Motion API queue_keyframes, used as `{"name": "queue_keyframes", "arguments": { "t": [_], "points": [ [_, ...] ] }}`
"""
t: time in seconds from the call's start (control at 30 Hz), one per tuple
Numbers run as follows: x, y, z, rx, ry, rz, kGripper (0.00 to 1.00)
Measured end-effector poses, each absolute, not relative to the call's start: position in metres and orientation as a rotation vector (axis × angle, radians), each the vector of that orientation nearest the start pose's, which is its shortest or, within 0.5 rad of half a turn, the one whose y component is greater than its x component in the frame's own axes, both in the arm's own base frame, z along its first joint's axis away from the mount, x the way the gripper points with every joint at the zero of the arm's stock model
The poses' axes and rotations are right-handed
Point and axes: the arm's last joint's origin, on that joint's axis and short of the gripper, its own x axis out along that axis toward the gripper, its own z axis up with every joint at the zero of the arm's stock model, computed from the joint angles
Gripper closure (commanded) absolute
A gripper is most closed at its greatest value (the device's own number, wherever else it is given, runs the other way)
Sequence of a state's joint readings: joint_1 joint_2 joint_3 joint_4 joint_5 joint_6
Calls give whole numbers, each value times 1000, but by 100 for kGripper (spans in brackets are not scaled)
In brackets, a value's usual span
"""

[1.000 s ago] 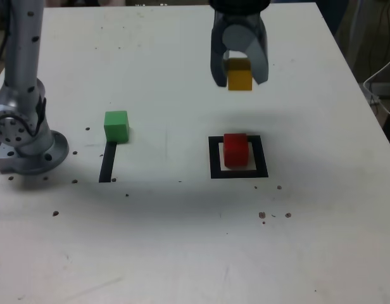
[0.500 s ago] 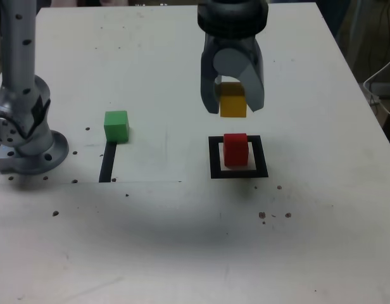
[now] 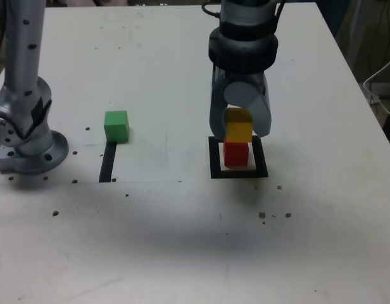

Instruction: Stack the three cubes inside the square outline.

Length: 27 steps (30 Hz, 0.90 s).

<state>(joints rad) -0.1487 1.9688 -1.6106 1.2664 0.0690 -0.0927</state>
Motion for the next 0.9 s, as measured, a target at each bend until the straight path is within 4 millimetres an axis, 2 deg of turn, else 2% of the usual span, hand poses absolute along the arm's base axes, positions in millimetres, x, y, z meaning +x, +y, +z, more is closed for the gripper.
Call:
{"name": "queue_keyframes", "arguments": {
  "t": [0.43,0.8,0.9],
  "points": [
    [349,-35,271,77,1643,42,71],
    [350,-36,267,62,1632,23,70],
    [350,-35,266,67,1626,27,66]
  ]
}}
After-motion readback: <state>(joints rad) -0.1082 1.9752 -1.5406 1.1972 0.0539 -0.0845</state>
